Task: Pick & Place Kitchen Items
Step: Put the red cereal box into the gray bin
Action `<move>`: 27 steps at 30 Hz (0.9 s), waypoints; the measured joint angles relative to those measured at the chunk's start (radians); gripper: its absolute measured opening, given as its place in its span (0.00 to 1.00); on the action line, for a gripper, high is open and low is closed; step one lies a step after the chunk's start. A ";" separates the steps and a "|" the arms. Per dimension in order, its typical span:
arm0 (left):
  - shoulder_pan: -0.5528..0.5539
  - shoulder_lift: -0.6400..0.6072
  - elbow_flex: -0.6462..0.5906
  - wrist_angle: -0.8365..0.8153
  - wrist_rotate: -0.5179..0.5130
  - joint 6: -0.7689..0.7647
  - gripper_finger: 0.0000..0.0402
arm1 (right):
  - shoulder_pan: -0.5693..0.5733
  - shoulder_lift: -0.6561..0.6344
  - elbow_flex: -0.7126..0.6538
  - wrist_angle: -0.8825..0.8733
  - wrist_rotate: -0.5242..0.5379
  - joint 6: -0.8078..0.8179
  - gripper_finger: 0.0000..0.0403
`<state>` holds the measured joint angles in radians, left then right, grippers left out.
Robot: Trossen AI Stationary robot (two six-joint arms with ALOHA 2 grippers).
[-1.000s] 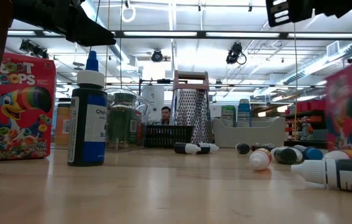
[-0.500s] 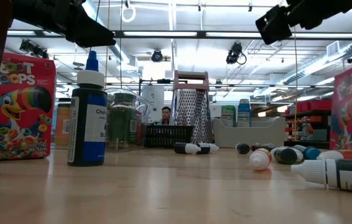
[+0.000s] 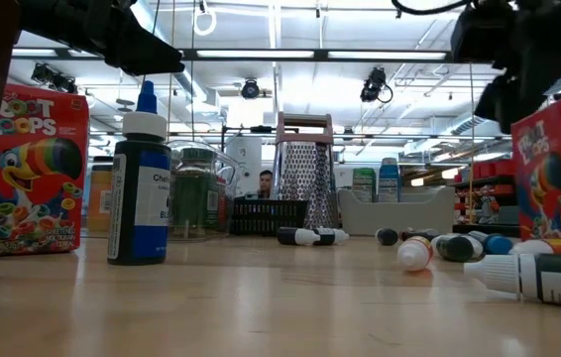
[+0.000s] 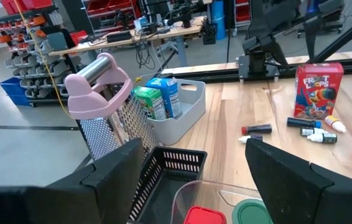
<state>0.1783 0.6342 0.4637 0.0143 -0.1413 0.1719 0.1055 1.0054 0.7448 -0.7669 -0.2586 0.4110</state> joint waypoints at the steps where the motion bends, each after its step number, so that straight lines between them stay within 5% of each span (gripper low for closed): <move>1: 0.000 0.000 0.000 0.000 0.000 0.000 0.72 | 0.000 0.000 0.000 -0.010 -0.019 0.008 0.53; 15: 0.000 0.000 0.000 0.000 0.000 -0.083 0.72 | 0.001 0.002 -0.053 -0.045 -0.095 0.026 0.47; 27: 0.000 0.000 0.000 0.000 0.000 -0.082 0.72 | 0.001 0.003 -0.098 0.043 -0.080 -0.151 0.04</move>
<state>0.1783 0.6344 0.4637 0.0142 -0.1414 0.0902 0.1066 1.0080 0.6465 -0.7237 -0.3381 0.2596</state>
